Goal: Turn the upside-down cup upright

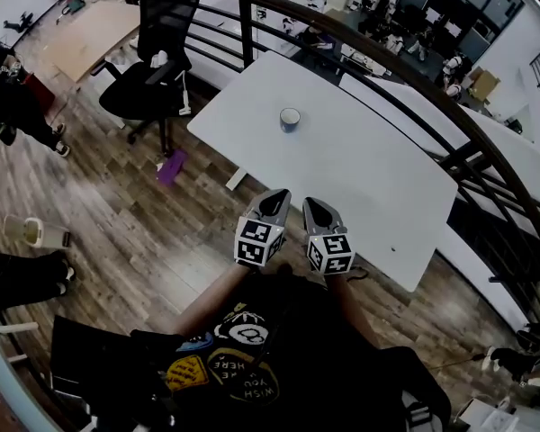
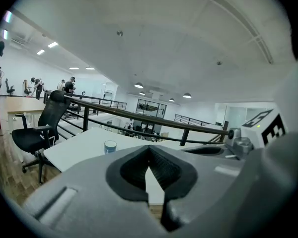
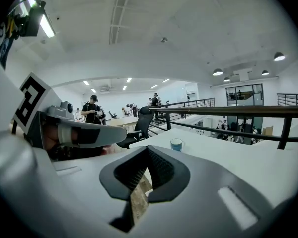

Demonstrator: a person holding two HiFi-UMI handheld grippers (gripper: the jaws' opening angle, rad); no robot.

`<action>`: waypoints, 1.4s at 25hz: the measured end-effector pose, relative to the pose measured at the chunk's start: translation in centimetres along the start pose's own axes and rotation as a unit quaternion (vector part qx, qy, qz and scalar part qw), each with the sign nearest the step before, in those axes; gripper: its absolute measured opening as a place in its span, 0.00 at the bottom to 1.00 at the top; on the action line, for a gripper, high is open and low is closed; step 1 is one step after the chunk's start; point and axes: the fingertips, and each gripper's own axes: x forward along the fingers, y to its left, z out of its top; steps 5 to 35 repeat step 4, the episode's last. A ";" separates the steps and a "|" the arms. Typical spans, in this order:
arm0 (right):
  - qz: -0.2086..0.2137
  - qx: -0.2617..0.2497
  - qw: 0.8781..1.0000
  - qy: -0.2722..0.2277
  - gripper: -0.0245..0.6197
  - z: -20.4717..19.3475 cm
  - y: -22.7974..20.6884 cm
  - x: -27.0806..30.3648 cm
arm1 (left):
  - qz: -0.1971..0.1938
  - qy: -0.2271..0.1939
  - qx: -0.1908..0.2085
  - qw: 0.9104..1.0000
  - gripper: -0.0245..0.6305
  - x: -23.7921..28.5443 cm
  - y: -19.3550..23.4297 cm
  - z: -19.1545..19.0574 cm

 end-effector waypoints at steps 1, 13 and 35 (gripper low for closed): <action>-0.002 -0.003 1.000 0.000 0.04 0.1 -0.3 -0.1 | 0.002 0.005 -0.002 1.000 0.04 0.3 0.0 -0.2; -0.005 -0.005 1.000 0.001 0.04 0.2 -1.0 -0.2 | 0.011 0.019 -0.004 1.000 0.04 0.9 -0.1 -0.6; -0.005 -0.005 1.000 0.001 0.04 0.2 -1.0 -0.2 | 0.011 0.019 -0.004 1.000 0.04 0.9 -0.1 -0.6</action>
